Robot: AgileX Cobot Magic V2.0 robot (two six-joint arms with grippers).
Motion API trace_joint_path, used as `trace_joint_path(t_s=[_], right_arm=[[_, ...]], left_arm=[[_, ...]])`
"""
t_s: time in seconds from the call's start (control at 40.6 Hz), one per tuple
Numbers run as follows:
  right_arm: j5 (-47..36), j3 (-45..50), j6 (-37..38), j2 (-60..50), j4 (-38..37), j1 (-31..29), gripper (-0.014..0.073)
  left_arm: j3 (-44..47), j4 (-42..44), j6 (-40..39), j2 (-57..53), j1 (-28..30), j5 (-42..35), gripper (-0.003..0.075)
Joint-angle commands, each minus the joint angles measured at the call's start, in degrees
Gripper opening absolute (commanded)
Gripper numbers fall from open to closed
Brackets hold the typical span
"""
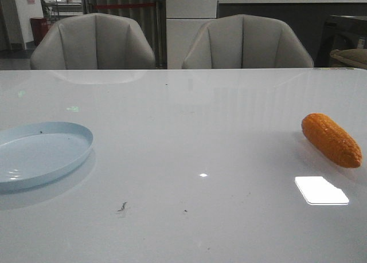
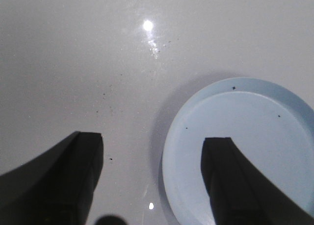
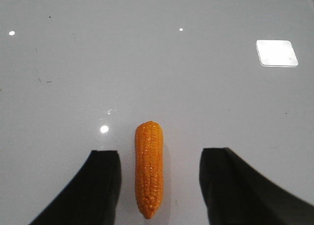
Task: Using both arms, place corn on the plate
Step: 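Grasp the rim of the pale blue plate with the left gripper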
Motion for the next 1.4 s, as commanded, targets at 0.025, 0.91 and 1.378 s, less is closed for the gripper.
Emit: trace_joint_path(t_s=[0.025, 0.91, 1.378], right_arm=[[-3.98, -2.02, -0.02, -0.62, -0.02, 0.12, 0.0468], [-3.98, -2.02, -0.02, -0.62, -0.02, 0.12, 0.0468], [-3.98, -2.02, -0.02, -0.62, -0.02, 0.12, 0.0468]], left_arm=[[-5.81, -2.16, -0.67, 4.69, -0.09, 1.91, 0.0491], [-10.12, -5.43, -0.53, 21.17, -0.91, 9.21, 0.0152], [-22.82, -6.48, -0.53, 21.7, -1.41, 20.45, 0.0091]])
